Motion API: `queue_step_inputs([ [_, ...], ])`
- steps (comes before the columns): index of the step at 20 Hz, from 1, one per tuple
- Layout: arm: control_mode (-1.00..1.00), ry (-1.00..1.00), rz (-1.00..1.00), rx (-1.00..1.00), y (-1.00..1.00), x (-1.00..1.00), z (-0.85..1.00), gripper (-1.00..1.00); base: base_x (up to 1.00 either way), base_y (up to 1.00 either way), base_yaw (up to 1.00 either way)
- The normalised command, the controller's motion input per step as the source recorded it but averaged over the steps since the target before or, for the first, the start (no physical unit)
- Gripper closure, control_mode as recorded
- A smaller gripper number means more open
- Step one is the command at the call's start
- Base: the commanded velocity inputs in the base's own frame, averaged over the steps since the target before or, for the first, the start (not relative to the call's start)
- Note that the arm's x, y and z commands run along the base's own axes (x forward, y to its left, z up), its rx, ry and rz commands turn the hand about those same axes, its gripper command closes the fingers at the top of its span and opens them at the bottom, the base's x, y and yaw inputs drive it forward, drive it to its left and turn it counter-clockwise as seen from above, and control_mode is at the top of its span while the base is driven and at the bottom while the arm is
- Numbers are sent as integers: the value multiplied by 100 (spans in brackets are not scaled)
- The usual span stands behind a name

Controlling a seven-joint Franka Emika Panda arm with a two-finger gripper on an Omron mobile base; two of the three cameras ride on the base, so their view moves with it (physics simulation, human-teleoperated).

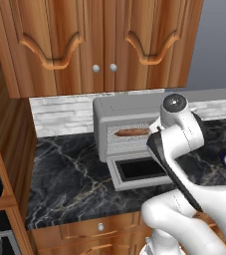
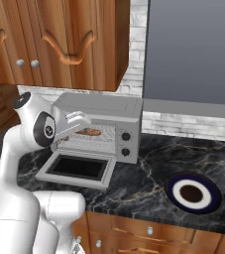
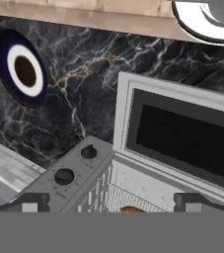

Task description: Pull the toaster oven rack outwards. Pick up the baguette from the plate and place it on the toaster oven rack. Close the toaster oven door fully and set the temperature to the lowest setting.

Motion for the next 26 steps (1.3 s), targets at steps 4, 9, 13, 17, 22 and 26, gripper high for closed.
queue_step_inputs([
  [4,-100,10,14,-22,2,-23,0,-100,0,0,0],
  [9,-100,15,11,-12,0,-14,5,-100,0,0,0],
  [13,-100,16,10,0,-8,-24,18,-100,0,0,0],
  [17,-100,18,8,-18,12,-39,24,-100,0,0,0],
  [22,-100,15,10,-36,44,-43,4,-100,0,0,0],
  [26,-100,19,16,-26,33,-36,1,-100,0,0,0],
])
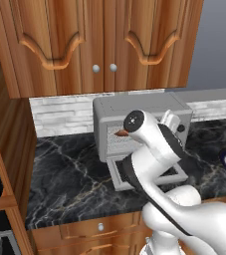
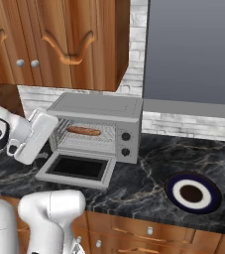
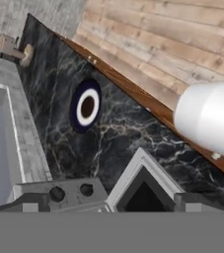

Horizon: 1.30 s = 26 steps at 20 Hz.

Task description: Pull the toaster oven rack outwards. Pick up the baguette from the plate and place it on the toaster oven rack. Close the toaster oven door fully and set the temperature to the lowest setting.

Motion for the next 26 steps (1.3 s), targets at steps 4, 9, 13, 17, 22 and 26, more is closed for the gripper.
queue_step_inputs([
  [4,-100,35,21,-17,11,-12,0,-100,0,0,0],
  [9,-100,37,21,-19,20,-1,0,-100,0,0,0],
  [13,-100,24,18,-21,33,0,0,-100,0,0,0],
  [17,-100,36,24,-21,16,0,0,-100,0,0,0],
  [22,-100,47,29,-19,4,-1,-11,-100,0,0,0],
  [26,-100,47,28,-18,0,-13,-7,-100,0,0,0],
])
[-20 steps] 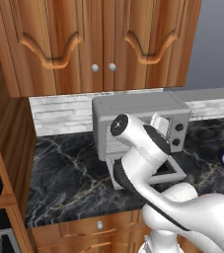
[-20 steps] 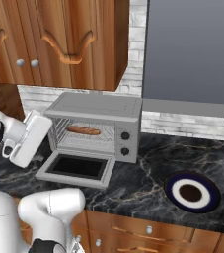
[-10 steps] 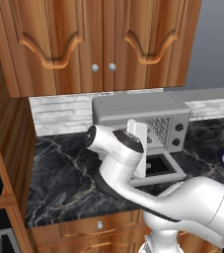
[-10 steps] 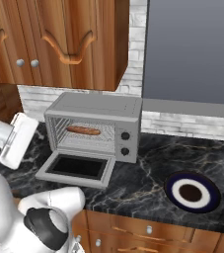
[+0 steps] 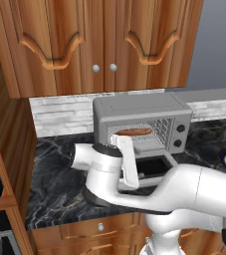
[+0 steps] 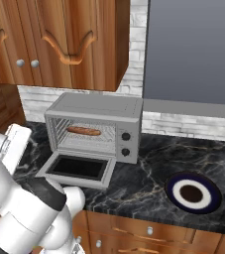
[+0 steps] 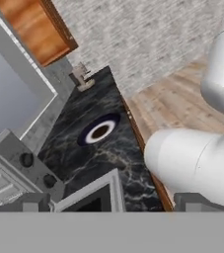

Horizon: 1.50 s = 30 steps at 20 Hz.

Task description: Pull the toaster oven rack outwards. Pick up the baguette from the plate and place it on the toaster oven rack. Close the toaster oven door fully and set the temperature to the lowest setting.

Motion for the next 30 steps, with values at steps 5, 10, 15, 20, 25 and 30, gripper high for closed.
queue_step_inputs([
  [5,-100,38,22,-10,3,-13,0,-100,0,0,0],
  [10,-100,26,8,-1,2,-2,0,-100,0,0,0],
  [15,-100,38,10,-3,0,0,0,-100,0,0,0],
  [20,-100,37,18,-3,0,0,0,-100,0,0,0],
  [25,-100,31,23,0,0,0,4,-100,0,0,0],
  [30,-100,38,26,0,-2,0,9,-100,0,0,0],
])
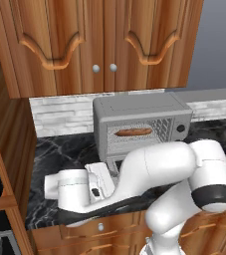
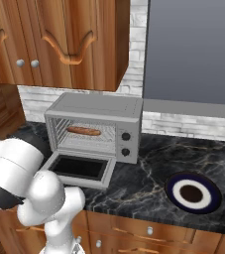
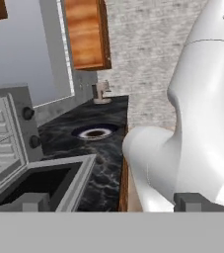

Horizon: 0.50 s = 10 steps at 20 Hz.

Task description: Pull the toaster oven rack outwards. Pick up the baguette from the plate and place it on the toaster oven rack. Close the toaster oven door fully and set the temperature to the lowest setting.

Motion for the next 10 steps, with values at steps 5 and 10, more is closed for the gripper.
queue_step_inputs([
  [5,-100,40,28,0,-25,6,10,-100,0,0,0],
  [10,-100,44,25,2,-26,19,7,-100,0,0,0],
])
